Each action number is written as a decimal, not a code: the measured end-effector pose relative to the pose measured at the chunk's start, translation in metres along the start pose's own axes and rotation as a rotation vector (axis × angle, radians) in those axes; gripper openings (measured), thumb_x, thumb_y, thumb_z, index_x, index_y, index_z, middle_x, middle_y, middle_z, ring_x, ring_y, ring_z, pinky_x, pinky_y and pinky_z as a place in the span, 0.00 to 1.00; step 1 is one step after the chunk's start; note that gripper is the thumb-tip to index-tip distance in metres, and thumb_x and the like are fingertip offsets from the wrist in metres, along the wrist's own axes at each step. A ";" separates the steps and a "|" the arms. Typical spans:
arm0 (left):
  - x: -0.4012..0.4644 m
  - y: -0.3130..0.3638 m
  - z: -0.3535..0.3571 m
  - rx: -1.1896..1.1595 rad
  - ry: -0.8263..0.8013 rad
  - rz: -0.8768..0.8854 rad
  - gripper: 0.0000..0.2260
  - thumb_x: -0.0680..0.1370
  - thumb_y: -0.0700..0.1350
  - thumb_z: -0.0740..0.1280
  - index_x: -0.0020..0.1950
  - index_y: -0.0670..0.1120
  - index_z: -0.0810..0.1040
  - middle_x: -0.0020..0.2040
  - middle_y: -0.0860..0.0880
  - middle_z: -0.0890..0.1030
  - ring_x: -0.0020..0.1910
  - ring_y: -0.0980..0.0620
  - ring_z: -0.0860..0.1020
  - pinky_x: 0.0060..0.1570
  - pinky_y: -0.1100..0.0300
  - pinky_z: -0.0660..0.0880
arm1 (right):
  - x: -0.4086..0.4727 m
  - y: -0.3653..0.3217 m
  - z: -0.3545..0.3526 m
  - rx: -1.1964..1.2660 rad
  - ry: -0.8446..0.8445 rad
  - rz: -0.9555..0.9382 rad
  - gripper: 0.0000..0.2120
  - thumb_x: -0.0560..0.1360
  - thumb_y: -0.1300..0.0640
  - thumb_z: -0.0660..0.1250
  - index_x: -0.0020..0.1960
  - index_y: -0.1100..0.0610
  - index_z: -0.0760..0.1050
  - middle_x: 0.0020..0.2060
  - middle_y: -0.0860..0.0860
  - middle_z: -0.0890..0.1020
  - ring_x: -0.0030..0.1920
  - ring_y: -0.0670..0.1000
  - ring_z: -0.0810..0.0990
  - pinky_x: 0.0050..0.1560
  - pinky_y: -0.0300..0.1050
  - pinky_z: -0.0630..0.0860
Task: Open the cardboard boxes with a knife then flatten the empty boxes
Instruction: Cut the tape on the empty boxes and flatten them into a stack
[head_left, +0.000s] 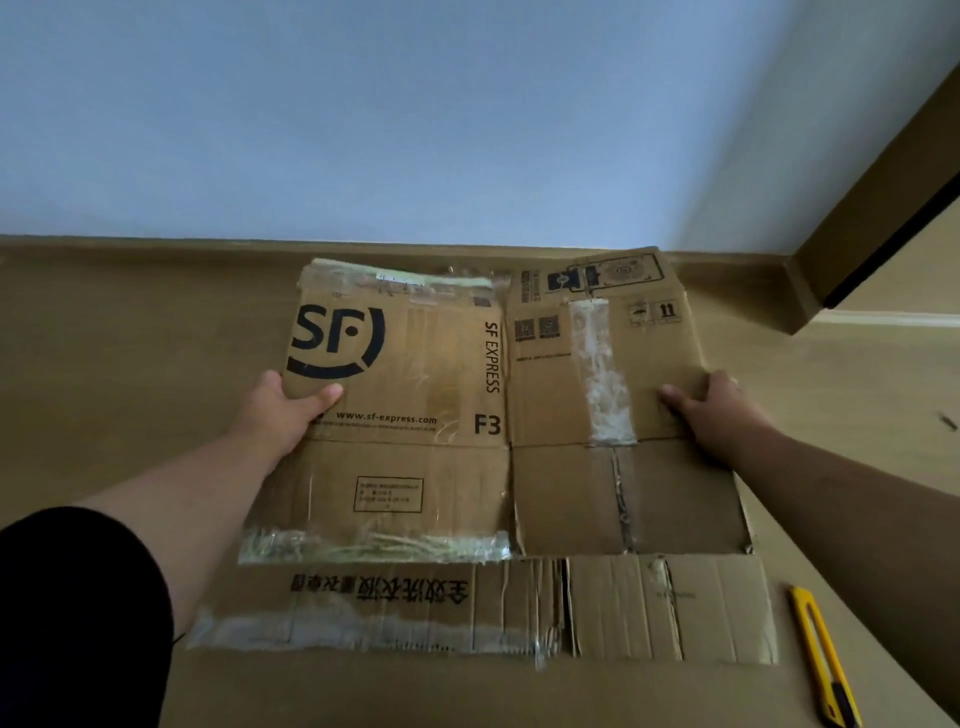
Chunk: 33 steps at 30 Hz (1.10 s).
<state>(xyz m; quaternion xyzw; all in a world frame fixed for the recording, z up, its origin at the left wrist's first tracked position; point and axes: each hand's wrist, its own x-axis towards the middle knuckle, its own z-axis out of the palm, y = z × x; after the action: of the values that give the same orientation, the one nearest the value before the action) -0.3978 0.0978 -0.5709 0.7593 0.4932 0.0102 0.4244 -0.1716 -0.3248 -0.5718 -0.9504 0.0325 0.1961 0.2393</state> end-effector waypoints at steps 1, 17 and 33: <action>0.003 -0.002 0.003 0.014 -0.004 0.001 0.31 0.69 0.63 0.74 0.64 0.48 0.70 0.60 0.46 0.78 0.60 0.41 0.76 0.61 0.38 0.73 | 0.002 0.005 0.005 0.008 0.005 0.013 0.32 0.77 0.37 0.64 0.67 0.61 0.66 0.61 0.63 0.76 0.59 0.65 0.76 0.52 0.55 0.74; -0.016 -0.075 0.037 0.208 -0.088 -0.104 0.29 0.72 0.62 0.73 0.63 0.44 0.71 0.60 0.43 0.78 0.58 0.41 0.76 0.56 0.44 0.75 | -0.028 0.089 0.083 -0.060 -0.153 0.183 0.35 0.75 0.34 0.65 0.66 0.62 0.68 0.53 0.60 0.77 0.48 0.59 0.75 0.48 0.52 0.75; 0.028 -0.108 0.031 0.374 -0.077 -0.228 0.48 0.64 0.74 0.68 0.75 0.47 0.63 0.70 0.41 0.71 0.66 0.36 0.72 0.62 0.37 0.73 | -0.002 0.078 0.088 -0.247 -0.060 0.110 0.43 0.70 0.31 0.67 0.77 0.49 0.57 0.74 0.58 0.64 0.72 0.66 0.64 0.69 0.66 0.64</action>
<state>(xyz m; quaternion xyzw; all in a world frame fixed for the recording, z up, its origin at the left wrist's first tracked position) -0.4501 0.1160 -0.6730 0.7638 0.5527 -0.1588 0.2930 -0.2169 -0.3521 -0.6765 -0.9631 0.0528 0.2396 0.1103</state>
